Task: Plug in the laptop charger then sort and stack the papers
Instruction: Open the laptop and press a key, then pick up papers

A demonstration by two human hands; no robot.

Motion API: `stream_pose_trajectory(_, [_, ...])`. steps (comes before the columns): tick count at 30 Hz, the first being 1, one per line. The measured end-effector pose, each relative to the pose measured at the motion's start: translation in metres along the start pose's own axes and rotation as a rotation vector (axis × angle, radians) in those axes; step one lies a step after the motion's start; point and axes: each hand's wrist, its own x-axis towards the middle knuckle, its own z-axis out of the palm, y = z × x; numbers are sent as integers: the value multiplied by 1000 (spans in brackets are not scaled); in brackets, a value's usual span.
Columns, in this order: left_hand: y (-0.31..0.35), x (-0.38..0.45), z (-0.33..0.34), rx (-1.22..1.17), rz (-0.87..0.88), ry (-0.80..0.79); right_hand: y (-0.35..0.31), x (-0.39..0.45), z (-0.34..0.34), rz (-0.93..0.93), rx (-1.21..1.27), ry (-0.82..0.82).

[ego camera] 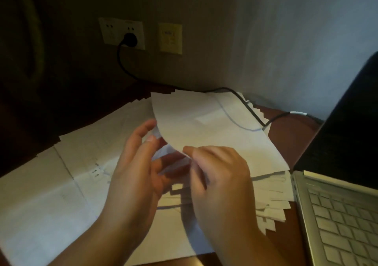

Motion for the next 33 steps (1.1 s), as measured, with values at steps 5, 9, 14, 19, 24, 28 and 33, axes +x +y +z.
stream_pose_trajectory(5, [-4,3,0,-60,-137,-14,-2,2,4,2,51,-43])
stream_pose_trajectory(9, [-4,9,-1,-92,-169,15,-5,1,6,-55,55,-43])
stream_pose_trajectory(14, [0,2,-5,-45,-108,-7,-3,-1,4,-173,18,-36])
stream_pose_trajectory(19, [11,-15,-9,-23,-49,-78,2,1,-5,-197,-68,66])
stream_pose_trajectory(24, [19,-19,-8,-121,-317,-52,-4,-2,-7,-354,-72,90])
stream_pose_trajectory(28, [20,-11,-4,-107,-216,38,-7,-3,-6,-421,-61,90])
stream_pose_trajectory(33, [21,-8,-10,-56,-110,-74,-6,0,-11,-383,-45,122])
